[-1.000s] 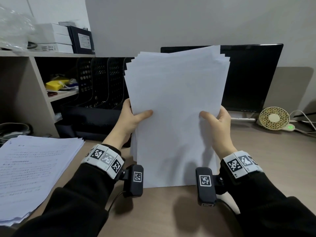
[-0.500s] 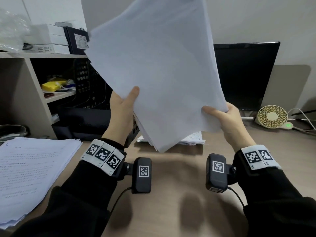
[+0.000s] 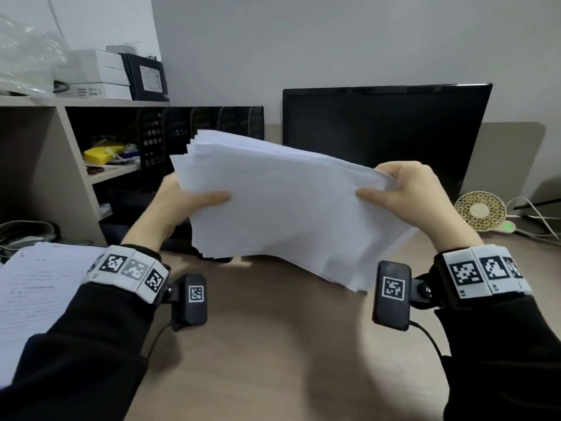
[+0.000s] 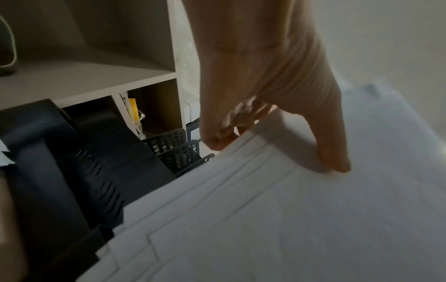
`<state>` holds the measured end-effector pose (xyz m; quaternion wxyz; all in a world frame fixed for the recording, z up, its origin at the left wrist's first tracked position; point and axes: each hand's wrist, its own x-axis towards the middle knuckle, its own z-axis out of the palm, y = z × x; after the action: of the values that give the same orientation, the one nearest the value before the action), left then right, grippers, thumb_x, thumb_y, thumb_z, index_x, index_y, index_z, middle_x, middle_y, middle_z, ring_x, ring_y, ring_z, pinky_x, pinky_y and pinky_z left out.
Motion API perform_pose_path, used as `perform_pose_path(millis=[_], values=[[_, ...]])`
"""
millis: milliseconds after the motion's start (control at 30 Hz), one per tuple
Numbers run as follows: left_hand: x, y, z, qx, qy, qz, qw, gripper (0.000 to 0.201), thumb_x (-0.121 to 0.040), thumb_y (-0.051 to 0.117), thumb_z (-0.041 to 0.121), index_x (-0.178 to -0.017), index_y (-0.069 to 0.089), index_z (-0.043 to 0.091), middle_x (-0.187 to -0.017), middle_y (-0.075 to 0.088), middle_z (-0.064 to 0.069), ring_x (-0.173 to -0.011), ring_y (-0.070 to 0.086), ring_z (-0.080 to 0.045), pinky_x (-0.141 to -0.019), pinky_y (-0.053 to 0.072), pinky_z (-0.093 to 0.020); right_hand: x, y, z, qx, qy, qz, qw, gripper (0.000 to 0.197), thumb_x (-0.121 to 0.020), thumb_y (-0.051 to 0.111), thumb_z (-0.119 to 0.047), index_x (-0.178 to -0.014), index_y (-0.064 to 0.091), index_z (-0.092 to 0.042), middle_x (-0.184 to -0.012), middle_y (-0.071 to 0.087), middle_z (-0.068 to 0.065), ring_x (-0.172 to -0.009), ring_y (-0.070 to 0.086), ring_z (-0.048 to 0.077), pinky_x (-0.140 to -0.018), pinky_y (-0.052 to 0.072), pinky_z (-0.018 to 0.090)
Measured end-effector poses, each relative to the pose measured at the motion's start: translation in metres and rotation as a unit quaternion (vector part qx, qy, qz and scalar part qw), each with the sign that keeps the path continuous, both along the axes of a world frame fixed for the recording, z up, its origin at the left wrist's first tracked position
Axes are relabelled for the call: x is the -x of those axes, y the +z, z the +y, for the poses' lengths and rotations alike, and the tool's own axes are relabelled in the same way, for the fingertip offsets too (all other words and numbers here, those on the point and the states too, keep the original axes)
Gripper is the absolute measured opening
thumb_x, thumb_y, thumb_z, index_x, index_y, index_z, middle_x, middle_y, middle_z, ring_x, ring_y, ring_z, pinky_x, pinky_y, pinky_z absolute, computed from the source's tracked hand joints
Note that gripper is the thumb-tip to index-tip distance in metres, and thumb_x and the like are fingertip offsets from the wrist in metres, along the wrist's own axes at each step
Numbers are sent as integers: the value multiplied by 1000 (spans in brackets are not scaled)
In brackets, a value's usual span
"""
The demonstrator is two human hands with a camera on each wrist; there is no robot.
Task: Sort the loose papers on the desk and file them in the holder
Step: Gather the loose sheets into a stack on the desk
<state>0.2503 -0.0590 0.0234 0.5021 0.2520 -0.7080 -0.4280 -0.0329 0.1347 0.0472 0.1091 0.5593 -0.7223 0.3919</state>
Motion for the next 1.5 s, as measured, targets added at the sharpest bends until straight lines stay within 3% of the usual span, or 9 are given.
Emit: perform_pose_path(millis=[133,233,333,433,767,967,1200,1367,1500], values=[[5,-8,2,-41,-10,66,997,23,-80,72,9,-99,66,20,-94,72,9,-81,69,-2,-68,55,-21,-6,13,1,47,-38,20,998,25,-76,76,-33,-98,70,-23,-90,66,-3,-86,60,17,-72,49,33],[1,-15,1,-47,-9,91,995,20,-83,69,7,-97,67,21,-89,74,11,-83,70,-6,-69,56,-20,10,3,3,128,-18,-106,986,57,-67,85,-33,-116,58,-28,-105,63,-4,-94,60,13,-79,49,31],[-7,-26,0,-61,-7,108,992,21,-82,69,8,-99,67,19,-93,73,8,-86,69,-9,-69,55,-21,21,-33,-3,122,141,-356,916,67,-62,88,-27,-120,56,-14,-116,66,8,-105,65,28,-85,56,40],[-10,-33,2,-79,-13,118,990,21,-83,68,5,-99,67,18,-93,73,8,-86,69,-9,-71,55,-23,9,-63,-14,71,237,-483,840,42,-77,71,-8,-118,61,-5,-110,71,9,-103,67,30,-78,56,34],[-21,-38,9,-79,-15,81,993,61,-54,87,30,-111,66,18,-112,71,-1,-102,67,-17,-83,54,-32,-9,-75,-38,124,175,-468,857,40,-75,74,-8,-113,62,-3,-104,72,12,-91,70,28,-76,56,35],[-16,-42,11,-67,4,100,993,47,-66,79,15,-111,65,14,-108,71,-3,-94,69,-14,-76,56,-27,-13,-79,-43,142,156,-460,863,52,-64,66,-15,-113,57,-2,-102,69,10,-83,66,23,-61,52,25],[-1,-31,8,-59,58,96,992,32,-82,69,-2,-111,61,8,-100,67,0,-88,66,-14,-78,57,-30,-28,-64,-52,177,167,-400,883,21,-85,65,-4,-104,61,-12,-99,71,5,-84,69,16,-68,55,26],[-12,-38,1,-115,-17,19,993,47,-74,76,3,-118,61,9,-113,68,-6,-102,66,-21,-87,52,-37,-17,-73,-47,130,166,-401,892,32,-84,65,-2,-116,59,-5,-108,70,7,-93,69,21,-74,56,31],[-7,-46,5,-122,18,-7,992,31,-86,64,0,-116,61,11,-112,66,-7,-104,63,-28,-91,50,-42,-22,-82,-49,116,140,-395,901,30,-87,59,-3,-117,57,-6,-110,68,8,-96,67,23,-79,54,35]])
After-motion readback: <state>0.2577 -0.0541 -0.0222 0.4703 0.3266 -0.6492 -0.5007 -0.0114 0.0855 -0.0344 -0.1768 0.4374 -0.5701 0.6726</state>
